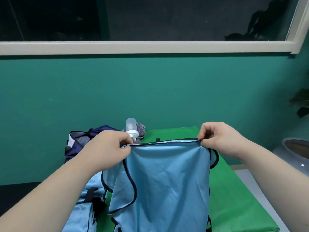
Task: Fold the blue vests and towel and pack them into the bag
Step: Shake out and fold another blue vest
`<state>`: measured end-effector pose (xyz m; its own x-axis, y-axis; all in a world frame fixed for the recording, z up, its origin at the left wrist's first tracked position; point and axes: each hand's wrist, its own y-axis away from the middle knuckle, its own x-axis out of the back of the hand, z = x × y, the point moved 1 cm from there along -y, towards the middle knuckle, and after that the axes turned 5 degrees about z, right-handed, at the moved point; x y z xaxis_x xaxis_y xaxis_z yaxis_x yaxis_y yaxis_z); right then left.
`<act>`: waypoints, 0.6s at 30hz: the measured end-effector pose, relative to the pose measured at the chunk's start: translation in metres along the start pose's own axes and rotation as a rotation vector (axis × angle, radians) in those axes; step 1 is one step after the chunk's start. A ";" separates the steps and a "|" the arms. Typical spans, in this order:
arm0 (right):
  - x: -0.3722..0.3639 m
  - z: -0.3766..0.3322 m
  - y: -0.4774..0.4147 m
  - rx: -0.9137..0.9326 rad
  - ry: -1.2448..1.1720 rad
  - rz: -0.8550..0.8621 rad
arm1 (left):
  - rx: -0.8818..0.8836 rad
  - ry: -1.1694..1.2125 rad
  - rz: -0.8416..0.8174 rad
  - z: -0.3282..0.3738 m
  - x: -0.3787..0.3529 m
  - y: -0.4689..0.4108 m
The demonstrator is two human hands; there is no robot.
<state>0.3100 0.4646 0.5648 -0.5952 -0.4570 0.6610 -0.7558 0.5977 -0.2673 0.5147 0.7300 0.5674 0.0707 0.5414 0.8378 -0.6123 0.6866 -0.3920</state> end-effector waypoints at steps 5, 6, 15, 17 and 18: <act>0.004 0.003 0.001 -0.037 -0.058 -0.032 | -0.080 0.041 0.066 0.001 0.001 0.002; 0.004 0.005 0.001 -0.041 -0.068 -0.033 | -0.092 0.059 0.069 0.000 0.000 0.002; 0.001 0.011 -0.005 -0.072 -0.201 0.020 | -0.184 0.091 -0.070 -0.010 -0.007 0.007; 0.001 0.011 -0.007 -0.071 -0.171 0.023 | -0.206 0.034 -0.081 -0.011 -0.009 0.008; 0.000 0.010 -0.007 -0.069 -0.155 0.022 | -0.199 0.011 -0.077 -0.012 -0.010 0.007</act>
<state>0.3126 0.4532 0.5595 -0.6506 -0.5363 0.5377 -0.7247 0.6501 -0.2284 0.5189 0.7355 0.5516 0.1205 0.4881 0.8644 -0.4369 0.8080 -0.3953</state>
